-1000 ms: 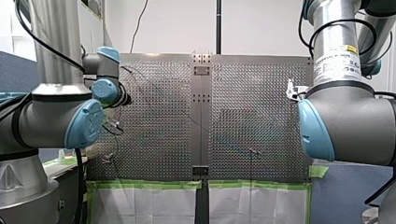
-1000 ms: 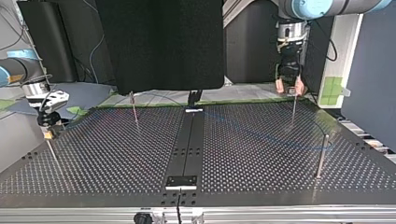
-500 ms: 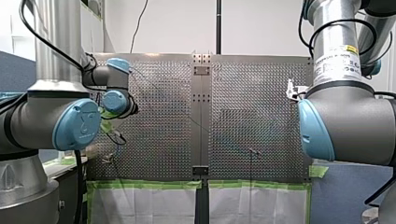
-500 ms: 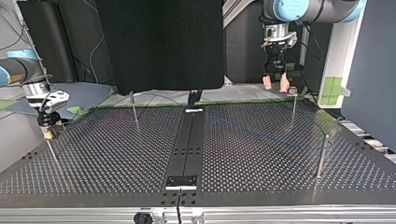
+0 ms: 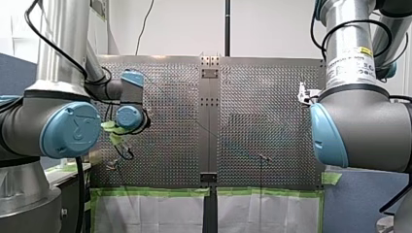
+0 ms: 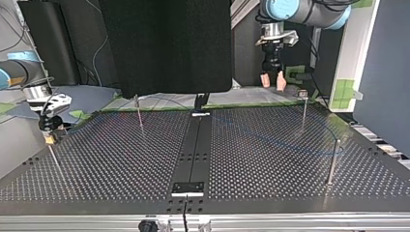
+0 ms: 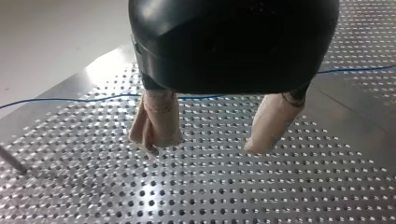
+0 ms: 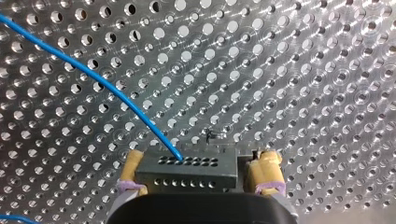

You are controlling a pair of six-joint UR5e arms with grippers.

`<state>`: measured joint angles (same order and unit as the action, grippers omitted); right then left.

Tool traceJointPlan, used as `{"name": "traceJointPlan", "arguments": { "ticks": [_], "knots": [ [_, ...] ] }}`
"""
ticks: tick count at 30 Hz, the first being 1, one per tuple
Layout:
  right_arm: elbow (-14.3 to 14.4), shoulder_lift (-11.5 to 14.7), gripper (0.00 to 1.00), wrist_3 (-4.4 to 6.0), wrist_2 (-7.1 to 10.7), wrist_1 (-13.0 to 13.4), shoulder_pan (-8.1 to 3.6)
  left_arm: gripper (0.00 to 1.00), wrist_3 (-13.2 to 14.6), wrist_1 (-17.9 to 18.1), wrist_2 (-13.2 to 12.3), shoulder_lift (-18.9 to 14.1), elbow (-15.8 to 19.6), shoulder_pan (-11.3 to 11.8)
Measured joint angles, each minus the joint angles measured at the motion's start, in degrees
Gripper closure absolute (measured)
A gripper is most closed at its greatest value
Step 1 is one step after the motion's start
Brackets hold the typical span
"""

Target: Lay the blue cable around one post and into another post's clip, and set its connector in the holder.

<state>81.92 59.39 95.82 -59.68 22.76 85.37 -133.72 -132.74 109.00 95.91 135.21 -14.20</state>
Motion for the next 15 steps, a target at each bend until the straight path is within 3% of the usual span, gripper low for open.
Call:
{"name": "traceJointPlan", "arguments": {
  "ticks": [10,15],
  "knots": [
    [0.0,0.0,0.00,0.00,0.00,0.0,0.00,0.00,4.8,4.7,4.7,4.8,0.3,-4.8],
    [0.0,0.0,0.00,0.00,0.00,0.0,0.00,0.00,7.4,7.4,5.4,7.4,0.4,-7.4]
  ]
}}
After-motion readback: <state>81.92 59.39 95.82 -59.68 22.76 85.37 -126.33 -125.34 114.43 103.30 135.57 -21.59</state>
